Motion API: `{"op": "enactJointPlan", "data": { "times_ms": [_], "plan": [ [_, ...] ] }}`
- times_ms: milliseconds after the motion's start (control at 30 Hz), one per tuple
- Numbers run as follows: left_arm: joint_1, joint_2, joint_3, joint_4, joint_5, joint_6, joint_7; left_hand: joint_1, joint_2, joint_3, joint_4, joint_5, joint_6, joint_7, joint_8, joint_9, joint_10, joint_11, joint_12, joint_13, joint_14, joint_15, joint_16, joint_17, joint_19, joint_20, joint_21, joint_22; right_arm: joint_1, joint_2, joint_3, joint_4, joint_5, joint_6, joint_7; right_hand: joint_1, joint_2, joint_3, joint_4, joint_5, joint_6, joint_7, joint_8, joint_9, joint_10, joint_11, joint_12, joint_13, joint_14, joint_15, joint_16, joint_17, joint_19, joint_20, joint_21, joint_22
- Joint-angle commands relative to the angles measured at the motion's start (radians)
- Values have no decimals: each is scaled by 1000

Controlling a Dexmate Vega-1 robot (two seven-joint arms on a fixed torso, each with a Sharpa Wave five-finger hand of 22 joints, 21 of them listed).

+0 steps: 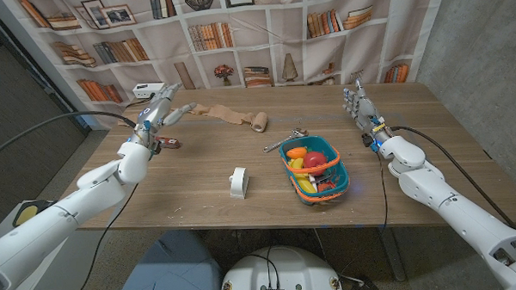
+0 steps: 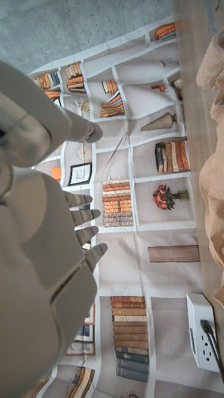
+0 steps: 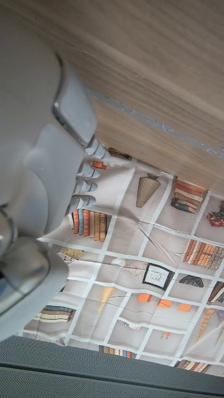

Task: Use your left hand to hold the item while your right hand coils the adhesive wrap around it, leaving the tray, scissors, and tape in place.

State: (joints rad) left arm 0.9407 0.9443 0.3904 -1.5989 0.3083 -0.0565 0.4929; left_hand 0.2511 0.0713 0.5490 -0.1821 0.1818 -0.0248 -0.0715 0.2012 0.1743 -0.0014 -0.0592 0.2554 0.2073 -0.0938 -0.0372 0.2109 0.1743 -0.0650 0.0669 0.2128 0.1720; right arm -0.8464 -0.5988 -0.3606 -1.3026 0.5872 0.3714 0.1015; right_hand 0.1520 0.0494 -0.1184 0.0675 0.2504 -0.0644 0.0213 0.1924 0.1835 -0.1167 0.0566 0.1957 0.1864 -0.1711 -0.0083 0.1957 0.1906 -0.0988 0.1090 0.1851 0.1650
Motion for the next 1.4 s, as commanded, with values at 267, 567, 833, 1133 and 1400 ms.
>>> {"op": "enactJointPlan", "data": {
  "times_ms": [267, 567, 833, 1133, 1400],
  "plan": [
    [34, 57, -28, -17, 58, -9, 32, 80, -43, 14, 4, 3, 23, -6, 5, 7, 97, -16, 36, 11, 122, -11, 21, 8, 35, 58, -2, 7, -15, -7, 1, -27, -8, 10, -6, 15, 5, -3, -8, -6, 8, 0, 5, 2, 4, -4, 8, 3, -81, -6, 5, 3, 2, 1, 5, 5],
    [40, 93, -35, -50, 84, 13, -7, 92, -52, 13, 8, 2, 55, 28, 13, 8, 107, -19, 37, 14, 125, -16, 14, 8, 42, 57, -3, 7, -25, -18, 0, -43, -4, -11, -5, 19, 7, -1, -10, -7, 10, 1, 5, 2, 4, -4, 7, 3, -80, -6, 4, 3, 2, 1, 5, 5],
    [36, 105, -38, -50, 97, 2, -13, 122, -64, 7, 15, -1, 158, 64, 34, 13, 131, 4, 37, 16, 179, 28, 7, 5, 128, -21, 13, 5, -25, -23, 3, -40, -2, -19, -6, 22, 8, 0, -12, -8, 8, 0, 4, 2, 5, -4, 7, 3, -80, -6, 4, 3, 3, 2, 5, 5],
    [17, 123, -27, -43, 117, -2, -53, 138, -70, 5, 14, -3, 177, 62, 32, 16, 152, -5, 38, 15, 217, 6, 8, 3, 161, -46, 14, 4, -12, -14, 0, -26, 1, -21, -3, 25, 9, 1, -14, -10, 9, 1, 4, 2, 6, -4, 7, 3, -81, -8, 4, 3, 3, 2, 4, 5],
    [7, 125, -31, -29, 91, -20, -78, 149, -70, 5, 13, -2, 192, 54, 34, 17, 155, -9, 37, 16, 222, -5, 4, 4, 156, -53, 7, 4, -7, -10, -2, -15, 3, -30, -5, 28, 10, 2, -16, -11, 9, 1, 3, 2, 6, -2, 7, 3, -82, -8, 3, 3, 3, 2, 4, 5]
  ]
}}
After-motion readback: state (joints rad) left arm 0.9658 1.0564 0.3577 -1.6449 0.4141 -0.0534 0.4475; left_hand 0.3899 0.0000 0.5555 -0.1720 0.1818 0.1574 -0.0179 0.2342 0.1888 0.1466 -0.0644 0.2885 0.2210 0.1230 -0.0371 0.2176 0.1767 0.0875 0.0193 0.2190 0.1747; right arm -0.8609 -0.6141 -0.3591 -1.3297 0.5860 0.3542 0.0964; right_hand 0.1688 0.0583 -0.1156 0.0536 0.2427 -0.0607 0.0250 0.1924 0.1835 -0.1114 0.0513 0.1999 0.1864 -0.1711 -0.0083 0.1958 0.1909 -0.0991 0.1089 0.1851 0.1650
